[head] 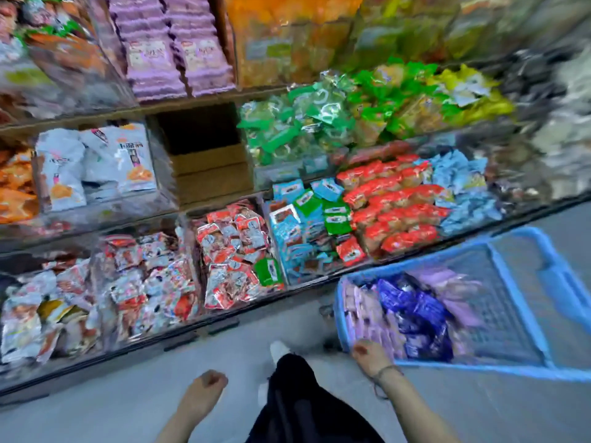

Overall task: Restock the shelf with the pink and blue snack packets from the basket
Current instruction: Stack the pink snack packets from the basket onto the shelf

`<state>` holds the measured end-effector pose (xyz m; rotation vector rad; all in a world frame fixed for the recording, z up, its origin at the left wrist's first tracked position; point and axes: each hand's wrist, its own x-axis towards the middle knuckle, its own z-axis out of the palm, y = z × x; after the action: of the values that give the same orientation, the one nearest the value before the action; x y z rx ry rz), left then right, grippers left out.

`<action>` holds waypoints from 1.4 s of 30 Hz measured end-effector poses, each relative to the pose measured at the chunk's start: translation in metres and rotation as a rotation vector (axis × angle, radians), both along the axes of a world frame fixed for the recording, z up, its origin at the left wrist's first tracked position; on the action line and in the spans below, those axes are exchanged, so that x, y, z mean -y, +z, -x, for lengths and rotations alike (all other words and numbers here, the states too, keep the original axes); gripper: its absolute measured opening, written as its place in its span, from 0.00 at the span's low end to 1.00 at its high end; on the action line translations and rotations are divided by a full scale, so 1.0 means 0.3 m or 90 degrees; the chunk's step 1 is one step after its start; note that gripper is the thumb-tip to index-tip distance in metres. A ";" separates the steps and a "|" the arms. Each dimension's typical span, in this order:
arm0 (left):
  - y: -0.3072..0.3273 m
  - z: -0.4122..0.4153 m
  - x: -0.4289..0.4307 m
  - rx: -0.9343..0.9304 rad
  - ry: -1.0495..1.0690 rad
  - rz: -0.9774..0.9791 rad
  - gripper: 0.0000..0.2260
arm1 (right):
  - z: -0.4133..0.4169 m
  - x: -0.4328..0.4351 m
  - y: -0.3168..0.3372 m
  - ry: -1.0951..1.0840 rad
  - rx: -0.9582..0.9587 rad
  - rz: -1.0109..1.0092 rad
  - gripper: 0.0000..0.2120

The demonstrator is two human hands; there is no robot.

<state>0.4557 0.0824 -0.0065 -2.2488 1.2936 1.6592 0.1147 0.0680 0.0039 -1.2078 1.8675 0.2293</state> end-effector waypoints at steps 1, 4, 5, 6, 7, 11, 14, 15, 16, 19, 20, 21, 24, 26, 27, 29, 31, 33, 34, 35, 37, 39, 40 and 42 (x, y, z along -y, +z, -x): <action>0.000 0.022 -0.022 -0.010 -0.011 -0.005 0.08 | 0.037 -0.043 0.001 -0.059 -0.010 0.008 0.12; 0.007 0.090 -0.044 -0.028 -0.032 -0.002 0.10 | 0.148 -0.141 0.016 -0.150 -0.071 0.012 0.10; 0.006 0.111 -0.043 -0.034 -0.037 -0.002 0.10 | 0.181 -0.161 0.016 -0.166 -0.084 0.006 0.10; 0.008 0.132 -0.041 -0.039 -0.042 -0.005 0.09 | 0.213 -0.177 0.013 -0.185 -0.091 -0.002 0.12; 0.007 0.154 -0.037 -0.044 -0.040 -0.007 0.08 | 0.246 -0.186 0.003 -0.200 -0.097 0.005 0.16; -0.004 0.261 -0.026 -0.038 -0.067 0.006 0.08 | 0.388 -0.184 -0.006 -0.257 -0.089 0.017 0.14; -0.016 0.372 -0.015 -0.028 -0.101 0.011 0.07 | 0.516 -0.149 0.020 -0.260 -0.090 0.020 0.06; -0.019 0.416 -0.008 -0.026 -0.107 0.017 0.07 | 0.568 -0.132 0.021 -0.255 -0.089 0.027 0.07; -0.021 0.463 0.001 -0.024 -0.113 0.023 0.06 | 0.621 -0.117 0.020 -0.247 -0.081 0.032 0.07; -0.048 0.624 0.017 -0.011 -0.103 0.041 0.06 | 0.786 -0.063 0.006 -0.228 -0.091 0.028 0.09; -0.058 0.683 0.016 -0.005 -0.084 0.041 0.05 | 0.839 -0.043 0.000 -0.220 -0.100 0.025 0.12; -0.068 0.741 0.010 0.001 -0.061 0.035 0.04 | 0.892 -0.024 -0.008 -0.198 -0.108 0.022 0.13; -0.100 0.907 -0.018 0.013 -0.020 0.023 0.14 | 1.024 0.033 -0.031 -0.074 -0.132 -0.005 0.11; -0.108 1.001 -0.036 0.019 -0.042 0.022 0.20 | 1.097 0.075 -0.055 0.022 -0.150 0.000 0.26; -0.116 1.039 -0.042 0.027 -0.054 0.023 0.21 | 1.127 0.099 -0.066 0.058 -0.164 0.021 0.30; -0.140 1.100 -0.057 0.030 -0.059 0.020 0.21 | 1.175 0.159 -0.092 0.131 -0.199 0.068 0.31; -0.157 1.142 -0.076 0.042 -0.071 0.023 0.21 | 1.212 0.214 -0.127 0.188 -0.211 0.098 0.33; -0.178 1.174 -0.097 0.047 -0.097 0.026 0.23 | 1.241 0.258 -0.163 0.227 -0.216 0.102 0.38; -0.186 1.184 -0.101 0.060 -0.115 0.029 0.24 | 1.249 0.273 -0.181 0.242 -0.221 0.092 0.40; -0.190 1.191 -0.105 0.078 -0.127 0.032 0.25 | 1.255 0.279 -0.198 0.244 -0.223 0.083 0.41; -0.206 1.195 -0.109 0.110 -0.129 0.052 0.25 | 1.255 0.267 -0.234 0.216 -0.207 0.091 0.38; -0.217 1.194 -0.115 0.130 -0.120 0.071 0.24 | 1.247 0.220 -0.262 0.203 -0.187 0.105 0.36; -0.221 1.194 -0.120 0.134 -0.112 0.072 0.24 | 1.244 0.184 -0.276 0.203 -0.183 0.097 0.38; -0.228 1.197 -0.134 0.139 -0.095 0.075 0.24 | 1.245 0.105 -0.312 0.218 -0.181 0.083 0.42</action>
<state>0.0965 0.1224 -0.0749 -2.2562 1.4951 1.2802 -0.2587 0.0364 -0.0897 -1.6566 1.9268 0.4943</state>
